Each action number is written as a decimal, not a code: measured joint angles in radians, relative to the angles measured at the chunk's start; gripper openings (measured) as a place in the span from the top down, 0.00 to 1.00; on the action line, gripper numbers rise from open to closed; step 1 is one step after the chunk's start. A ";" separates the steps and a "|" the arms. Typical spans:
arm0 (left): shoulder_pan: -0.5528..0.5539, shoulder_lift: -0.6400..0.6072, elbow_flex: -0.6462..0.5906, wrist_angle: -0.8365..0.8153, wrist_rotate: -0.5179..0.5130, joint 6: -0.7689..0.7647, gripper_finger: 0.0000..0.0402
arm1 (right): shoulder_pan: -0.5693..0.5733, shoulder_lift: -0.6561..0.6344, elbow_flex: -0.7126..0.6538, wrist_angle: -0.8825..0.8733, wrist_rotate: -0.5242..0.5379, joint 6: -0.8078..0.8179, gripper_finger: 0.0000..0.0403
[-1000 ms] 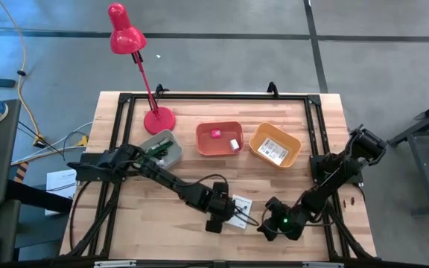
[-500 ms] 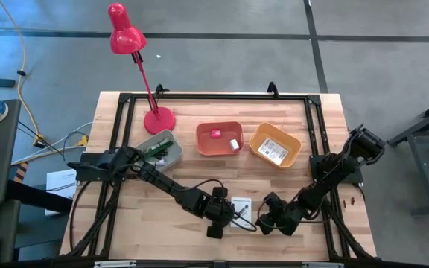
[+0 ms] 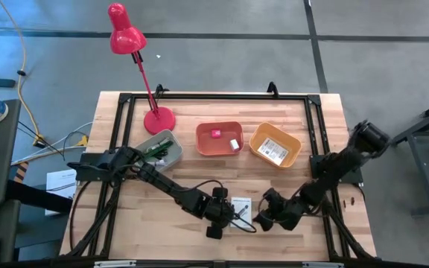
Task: Pick and place items into bin
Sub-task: Put the white box on top of the other white box in the yellow bin
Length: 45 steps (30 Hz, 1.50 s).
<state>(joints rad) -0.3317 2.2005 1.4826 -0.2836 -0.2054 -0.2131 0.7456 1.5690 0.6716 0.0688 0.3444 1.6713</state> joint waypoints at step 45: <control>0.004 -0.001 0.000 0.034 -0.123 -0.087 0.57 | 0.020 -0.710 -0.454 0.302 0.256 -0.183 0.51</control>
<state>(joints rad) -0.3275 2.1998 1.4826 -0.2499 -0.3286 -0.2999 0.7656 0.8593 0.2173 0.3709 0.6008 1.4888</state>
